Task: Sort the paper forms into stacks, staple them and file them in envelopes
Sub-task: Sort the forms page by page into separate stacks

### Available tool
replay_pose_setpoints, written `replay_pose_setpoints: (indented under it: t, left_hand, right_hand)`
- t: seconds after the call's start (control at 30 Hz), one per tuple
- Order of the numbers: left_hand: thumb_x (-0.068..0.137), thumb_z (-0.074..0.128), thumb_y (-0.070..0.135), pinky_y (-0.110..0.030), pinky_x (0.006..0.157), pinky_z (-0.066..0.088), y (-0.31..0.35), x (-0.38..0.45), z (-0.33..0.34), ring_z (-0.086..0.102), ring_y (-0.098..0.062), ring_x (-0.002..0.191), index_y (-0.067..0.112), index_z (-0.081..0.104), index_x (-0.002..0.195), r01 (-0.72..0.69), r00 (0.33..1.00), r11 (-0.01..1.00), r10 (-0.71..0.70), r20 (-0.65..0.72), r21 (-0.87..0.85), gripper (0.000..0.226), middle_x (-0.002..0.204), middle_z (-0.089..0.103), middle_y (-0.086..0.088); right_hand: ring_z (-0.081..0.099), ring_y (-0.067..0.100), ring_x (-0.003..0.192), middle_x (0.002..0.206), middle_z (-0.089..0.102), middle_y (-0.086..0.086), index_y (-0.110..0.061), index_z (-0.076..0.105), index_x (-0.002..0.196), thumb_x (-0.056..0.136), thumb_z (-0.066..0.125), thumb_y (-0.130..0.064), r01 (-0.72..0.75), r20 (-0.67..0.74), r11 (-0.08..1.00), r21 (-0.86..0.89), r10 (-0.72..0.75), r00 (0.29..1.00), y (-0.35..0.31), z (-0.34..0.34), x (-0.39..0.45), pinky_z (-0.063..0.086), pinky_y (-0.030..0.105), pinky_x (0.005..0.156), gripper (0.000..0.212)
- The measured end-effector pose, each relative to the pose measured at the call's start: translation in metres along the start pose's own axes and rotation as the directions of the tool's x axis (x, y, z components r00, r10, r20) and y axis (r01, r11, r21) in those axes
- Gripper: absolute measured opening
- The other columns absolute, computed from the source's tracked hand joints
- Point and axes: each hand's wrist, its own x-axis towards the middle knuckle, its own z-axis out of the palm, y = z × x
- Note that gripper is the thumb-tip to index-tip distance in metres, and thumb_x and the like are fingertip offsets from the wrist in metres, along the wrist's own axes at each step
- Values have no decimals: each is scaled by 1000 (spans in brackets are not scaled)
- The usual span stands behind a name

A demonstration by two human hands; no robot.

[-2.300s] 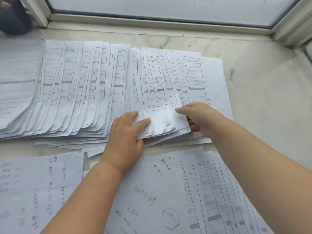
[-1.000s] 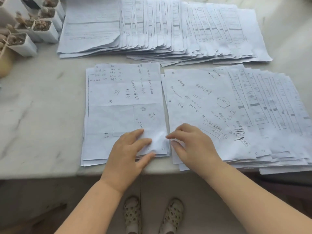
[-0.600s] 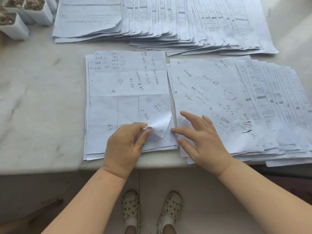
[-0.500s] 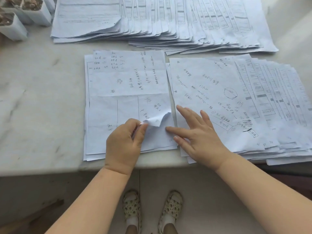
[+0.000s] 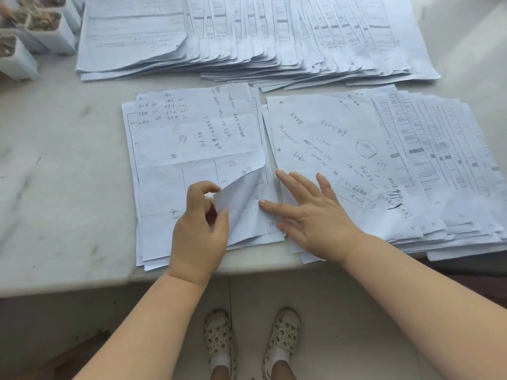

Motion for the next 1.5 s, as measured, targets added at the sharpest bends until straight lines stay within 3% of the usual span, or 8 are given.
replay_pose_setpoints:
  t: [0.37, 0.53, 0.73, 0.93, 1.07, 1.23, 1.33, 1.5]
  left_hand:
    - [67, 83, 19, -23, 70, 38, -5, 0, -2, 53, -17, 82, 18, 62, 78, -246, 958, 930, 190, 215, 274, 24, 87, 55, 8]
    - [75, 70, 24, -17, 70, 41, -9, 0, -6, 54, -9, 78, 22, 51, 68, -187, 973, 975, 166, 164, 123, 20, 79, 57, 8]
    - [79, 65, 22, -7, 71, 36, -9, 3, -12, 54, -7, 79, 25, 46, 62, -144, 971, 989, 146, 191, -29, 25, 77, 59, 6]
    - [82, 58, 26, -10, 62, 33, -10, 7, -17, 46, -2, 67, 28, 45, 65, -103, 974, 994, 106, 202, -28, 22, 66, 46, 12]
    - [82, 55, 33, -12, 60, 36, -11, 11, -21, 48, -8, 67, 11, 56, 72, -3, 978, 997, 20, 208, -79, 24, 70, 54, 3]
    - [80, 53, 43, -22, 66, 43, -14, 13, -20, 54, -13, 72, 10, 60, 77, 16, 976, 991, 13, 218, -132, 34, 76, 60, -3]
    - [81, 54, 35, -21, 62, 40, -14, 15, -20, 51, -13, 69, 7, 57, 74, 3, 979, 994, 19, 201, -107, 29, 71, 56, -3]
    - [80, 56, 35, -12, 61, 36, -16, 18, -19, 49, -5, 66, 15, 53, 69, -26, 978, 997, 41, 204, -78, 23, 68, 52, 7]
  right_hand:
    - [5, 20, 151, 164, 4, -2, -47, 53, 128, 86, 14, -56, -26, 10, 997, 72, 26, 1000, -8, -5, -2, -13, 41, 116, 58]
    - [55, 15, 114, 124, 61, -2, -22, 65, 123, 92, 60, -18, -116, -315, 837, 535, 325, 892, -17, -17, -4, 38, 27, 102, 32]
    - [59, 12, 70, 80, 70, -2, -17, 72, 88, 95, 58, -18, -400, 228, 273, 875, 496, 838, -22, -51, 10, 52, 24, 72, 15]
    - [63, 11, 62, 81, 73, 4, -12, 70, 94, 94, 62, -23, -525, 413, 177, 832, 434, 801, -26, -53, 20, 55, 26, 67, 14]
    - [62, 11, 66, 82, 73, 1, -16, 70, 93, 92, 62, -15, -522, 325, 318, 791, 505, 800, -29, -51, 23, 53, 25, 67, 8]
    - [38, 11, 128, 144, 40, -9, -45, 51, 133, 82, 71, -42, -283, 95, 931, 232, 268, 959, -29, -39, 16, 26, 30, 108, 55]
    - [-3, 13, 149, 162, -5, -9, -57, 21, 144, 81, 64, -59, -156, 110, 986, 57, 149, 983, -22, -28, 21, -7, 40, 120, 77]
    - [17, 19, 145, 158, 18, -4, -43, 50, 131, 76, 71, -58, -144, -27, 978, 151, 150, 988, -15, -24, 36, 1, 39, 120, 61]
